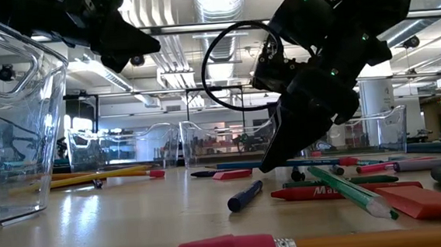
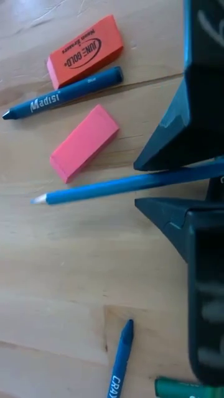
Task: Sort crayons/erasers/pens/pencils in bins
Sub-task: Put the blue pencil into the top right transparent bin, then put the yellow pencil into the top right transparent bin
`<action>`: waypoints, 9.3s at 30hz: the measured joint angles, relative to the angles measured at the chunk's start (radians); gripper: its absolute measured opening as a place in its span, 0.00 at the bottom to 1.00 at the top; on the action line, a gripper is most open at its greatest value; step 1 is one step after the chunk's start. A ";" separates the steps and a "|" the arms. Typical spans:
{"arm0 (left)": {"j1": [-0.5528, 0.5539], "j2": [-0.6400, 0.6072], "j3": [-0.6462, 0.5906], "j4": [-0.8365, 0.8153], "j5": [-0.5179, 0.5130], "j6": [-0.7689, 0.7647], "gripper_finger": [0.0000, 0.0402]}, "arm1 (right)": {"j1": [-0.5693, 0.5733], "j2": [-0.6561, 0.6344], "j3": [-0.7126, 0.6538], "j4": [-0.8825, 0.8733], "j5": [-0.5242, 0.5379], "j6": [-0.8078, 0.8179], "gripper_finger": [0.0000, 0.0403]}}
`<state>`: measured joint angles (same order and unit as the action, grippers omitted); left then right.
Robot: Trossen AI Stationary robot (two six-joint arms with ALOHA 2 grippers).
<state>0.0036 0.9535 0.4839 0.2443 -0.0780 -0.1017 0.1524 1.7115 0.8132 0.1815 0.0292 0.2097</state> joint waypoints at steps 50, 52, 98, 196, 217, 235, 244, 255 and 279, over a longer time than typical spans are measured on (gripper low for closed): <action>-0.006 0.000 0.000 0.000 0.023 -0.026 0.08 | 0.000 0.050 0.129 -0.238 0.020 0.026 0.32; -0.006 0.000 0.000 0.000 0.023 -0.026 0.08 | 0.001 0.050 0.129 -0.238 0.022 0.027 0.26; -0.006 0.000 0.000 0.001 0.021 -0.024 0.08 | -0.864 -0.540 -0.031 -0.631 0.412 -0.675 0.06; -0.005 0.408 0.374 -0.776 -0.049 -0.183 0.38 | -0.137 -0.637 -0.362 0.331 -0.003 -0.142 0.28; -0.006 0.419 0.276 -0.650 -0.099 -0.229 0.38 | -0.137 -0.637 -0.362 0.332 -0.001 -0.140 0.28; -0.021 0.561 0.274 -0.628 -0.085 -0.260 0.38 | -0.137 -0.636 -0.362 0.322 -0.001 -0.142 0.27; -0.021 0.567 0.271 -0.620 -0.083 -0.261 0.23 | -0.137 -0.636 -0.362 0.322 -0.002 -0.140 0.27; -0.021 0.585 0.260 -0.601 -0.055 -0.277 0.17 | -0.137 -0.636 -0.362 0.320 -0.002 -0.140 0.26; -0.044 0.412 0.340 -0.562 -0.027 -0.230 0.01 | -0.137 -0.636 -0.362 0.320 -0.002 -0.141 0.25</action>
<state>-0.0401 1.3659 0.8243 -0.3175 -0.1053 -0.3317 0.0154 1.0752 0.4507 0.5016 0.0273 0.0690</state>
